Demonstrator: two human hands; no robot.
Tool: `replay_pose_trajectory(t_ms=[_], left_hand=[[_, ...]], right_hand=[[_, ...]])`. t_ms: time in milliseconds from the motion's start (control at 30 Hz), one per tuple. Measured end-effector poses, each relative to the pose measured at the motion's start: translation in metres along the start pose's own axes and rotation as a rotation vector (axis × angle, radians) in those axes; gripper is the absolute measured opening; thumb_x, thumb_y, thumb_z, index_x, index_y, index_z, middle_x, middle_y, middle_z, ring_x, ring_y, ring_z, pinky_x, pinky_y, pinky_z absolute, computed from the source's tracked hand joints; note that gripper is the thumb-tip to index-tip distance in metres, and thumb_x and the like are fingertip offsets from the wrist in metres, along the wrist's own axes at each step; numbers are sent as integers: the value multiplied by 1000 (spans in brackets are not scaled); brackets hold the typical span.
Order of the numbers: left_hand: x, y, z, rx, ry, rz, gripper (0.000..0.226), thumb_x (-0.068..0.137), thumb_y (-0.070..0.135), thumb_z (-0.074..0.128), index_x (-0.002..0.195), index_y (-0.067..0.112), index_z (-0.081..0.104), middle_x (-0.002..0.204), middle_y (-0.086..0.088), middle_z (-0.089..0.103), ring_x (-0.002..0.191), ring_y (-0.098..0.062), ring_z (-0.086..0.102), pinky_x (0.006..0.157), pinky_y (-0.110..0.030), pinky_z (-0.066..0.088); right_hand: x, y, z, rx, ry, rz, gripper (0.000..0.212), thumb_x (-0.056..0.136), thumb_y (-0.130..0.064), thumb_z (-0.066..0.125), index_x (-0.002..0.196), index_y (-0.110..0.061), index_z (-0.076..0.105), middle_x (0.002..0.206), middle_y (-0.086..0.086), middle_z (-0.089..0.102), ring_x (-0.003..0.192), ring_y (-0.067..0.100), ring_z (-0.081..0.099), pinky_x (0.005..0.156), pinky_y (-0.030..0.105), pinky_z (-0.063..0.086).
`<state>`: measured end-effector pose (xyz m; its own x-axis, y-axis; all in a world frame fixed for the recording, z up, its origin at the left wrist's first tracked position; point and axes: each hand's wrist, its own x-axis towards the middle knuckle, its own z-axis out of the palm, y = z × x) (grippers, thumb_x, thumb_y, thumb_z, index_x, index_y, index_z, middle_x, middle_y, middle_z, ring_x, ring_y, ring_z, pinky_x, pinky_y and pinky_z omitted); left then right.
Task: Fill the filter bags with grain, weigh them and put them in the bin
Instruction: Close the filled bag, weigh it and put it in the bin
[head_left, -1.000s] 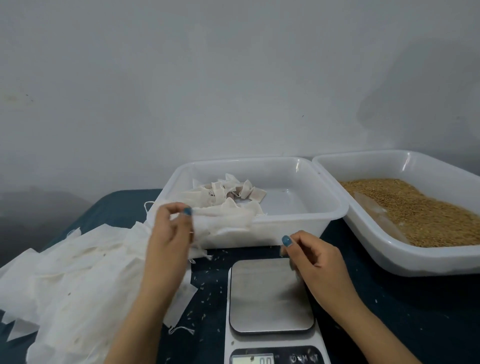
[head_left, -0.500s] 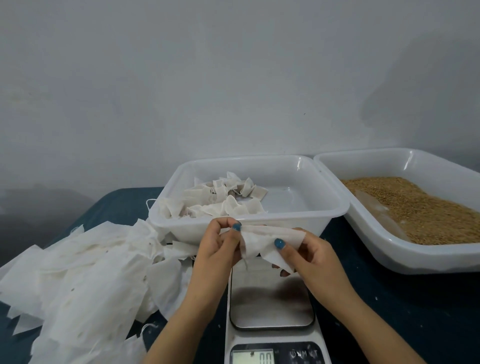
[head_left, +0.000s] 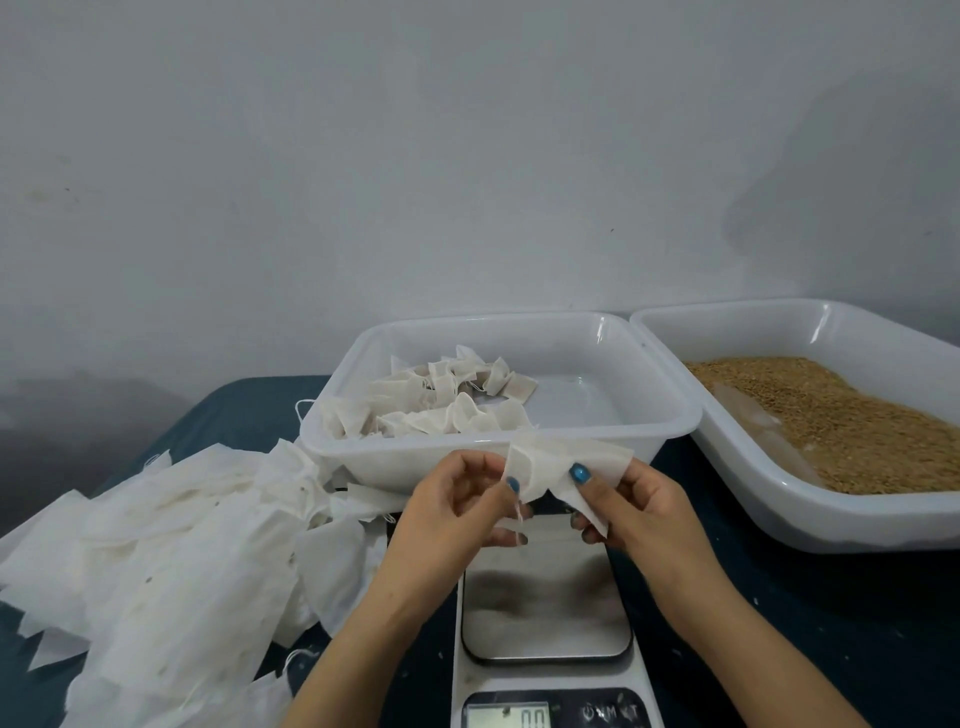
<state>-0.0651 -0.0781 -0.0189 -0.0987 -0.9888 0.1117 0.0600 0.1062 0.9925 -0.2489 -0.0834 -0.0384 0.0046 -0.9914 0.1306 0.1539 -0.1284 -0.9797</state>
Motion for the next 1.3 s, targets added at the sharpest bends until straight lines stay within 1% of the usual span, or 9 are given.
replay_pose_trajectory(t_ms=[300,367,467,667,733,833,1000,1133,1300], left_hand=[[1,0,-7,135,121,36,13,96,3,58,86,3,67,63,-2,67,48,-10,59,47,-18,47],[2,2,-10,112,170,50,16,96,5,59,82,2,66,57,-1,64,42,-7,53,43,-15,42],[1,5,-12,89,202,69,19,96,10,61,80,0,66,59,-7,65,43,-11,54,43,-15,41],[-1,10,-11,166,227,157,19,89,19,71,77,6,65,61,-8,58,47,-8,48,43,-17,40],[-3,13,-12,221,220,194,17,86,22,73,73,17,65,57,-2,55,47,-9,46,43,-18,40],[-7,17,-13,316,223,247,13,84,26,73,76,29,64,56,2,55,45,-9,47,44,-19,41],[-12,23,-10,476,224,358,10,79,28,71,81,31,62,56,5,55,49,-3,46,50,-14,40],[-14,24,-8,599,195,407,22,80,11,75,80,28,61,55,9,53,49,-4,47,49,-10,36],[-16,24,-9,620,161,422,23,81,13,75,83,31,61,56,8,54,50,-5,48,50,-9,36]], right_hand=[[-4,-3,1,-59,-186,38,38,77,-38,70,112,-22,71,103,0,76,94,18,73,73,27,59],[-4,-4,2,-64,-197,53,37,74,-44,70,105,-24,75,96,3,77,86,20,73,70,30,60],[-4,-6,4,-16,-193,79,38,71,-46,72,98,-21,79,81,5,73,66,10,64,55,19,50],[-4,-1,4,-141,-181,12,40,77,-47,67,110,-25,69,96,4,75,74,16,67,54,22,53],[-5,-1,6,-312,-64,-89,44,76,-55,66,114,-33,58,102,-10,68,76,9,65,57,25,56],[-8,-1,6,-699,145,-520,32,90,-49,62,116,-32,52,112,-25,52,94,5,60,70,18,53],[-20,-3,20,-968,149,-1194,21,92,-22,65,111,-24,55,104,-6,51,86,11,53,68,19,46],[-23,-1,29,-1170,125,-1269,25,93,-25,69,115,-27,57,97,-7,50,80,10,50,61,18,42],[-21,-6,22,-1226,151,-1219,12,95,-29,67,106,-25,63,92,-5,58,80,11,53,56,23,48]])
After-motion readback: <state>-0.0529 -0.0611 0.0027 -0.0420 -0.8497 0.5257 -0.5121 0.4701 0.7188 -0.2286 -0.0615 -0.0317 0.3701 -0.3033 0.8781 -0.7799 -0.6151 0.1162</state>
